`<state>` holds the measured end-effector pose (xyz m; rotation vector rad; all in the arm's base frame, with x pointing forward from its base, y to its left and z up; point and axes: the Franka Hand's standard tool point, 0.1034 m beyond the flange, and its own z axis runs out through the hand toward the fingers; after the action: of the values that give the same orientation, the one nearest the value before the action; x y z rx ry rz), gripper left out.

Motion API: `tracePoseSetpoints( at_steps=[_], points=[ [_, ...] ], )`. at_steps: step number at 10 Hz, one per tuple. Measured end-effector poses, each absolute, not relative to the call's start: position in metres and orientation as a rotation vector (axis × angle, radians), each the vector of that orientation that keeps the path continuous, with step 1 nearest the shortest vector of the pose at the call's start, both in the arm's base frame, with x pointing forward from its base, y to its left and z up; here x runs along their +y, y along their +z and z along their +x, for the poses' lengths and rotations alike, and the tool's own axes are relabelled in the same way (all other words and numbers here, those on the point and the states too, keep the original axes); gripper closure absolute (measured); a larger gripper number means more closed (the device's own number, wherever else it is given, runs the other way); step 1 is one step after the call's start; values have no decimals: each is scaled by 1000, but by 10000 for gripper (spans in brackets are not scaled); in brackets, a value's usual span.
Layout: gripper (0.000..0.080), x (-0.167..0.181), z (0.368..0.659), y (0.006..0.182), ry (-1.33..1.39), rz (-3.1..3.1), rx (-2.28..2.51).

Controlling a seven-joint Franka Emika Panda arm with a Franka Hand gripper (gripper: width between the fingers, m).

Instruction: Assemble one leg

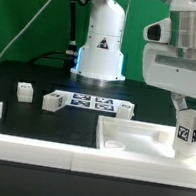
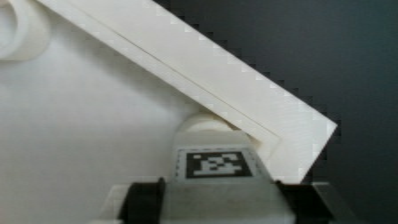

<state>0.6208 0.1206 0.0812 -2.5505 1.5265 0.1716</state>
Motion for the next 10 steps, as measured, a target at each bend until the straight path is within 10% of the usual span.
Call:
tracePoseSetpoints(
  at_steps=[2, 4, 10],
  points=[
    [430, 121, 621, 81, 163, -2609, 1415],
    [183, 121, 621, 81, 156, -2670, 1290],
    [150, 116, 621, 80, 30, -3015, 228]
  ],
)
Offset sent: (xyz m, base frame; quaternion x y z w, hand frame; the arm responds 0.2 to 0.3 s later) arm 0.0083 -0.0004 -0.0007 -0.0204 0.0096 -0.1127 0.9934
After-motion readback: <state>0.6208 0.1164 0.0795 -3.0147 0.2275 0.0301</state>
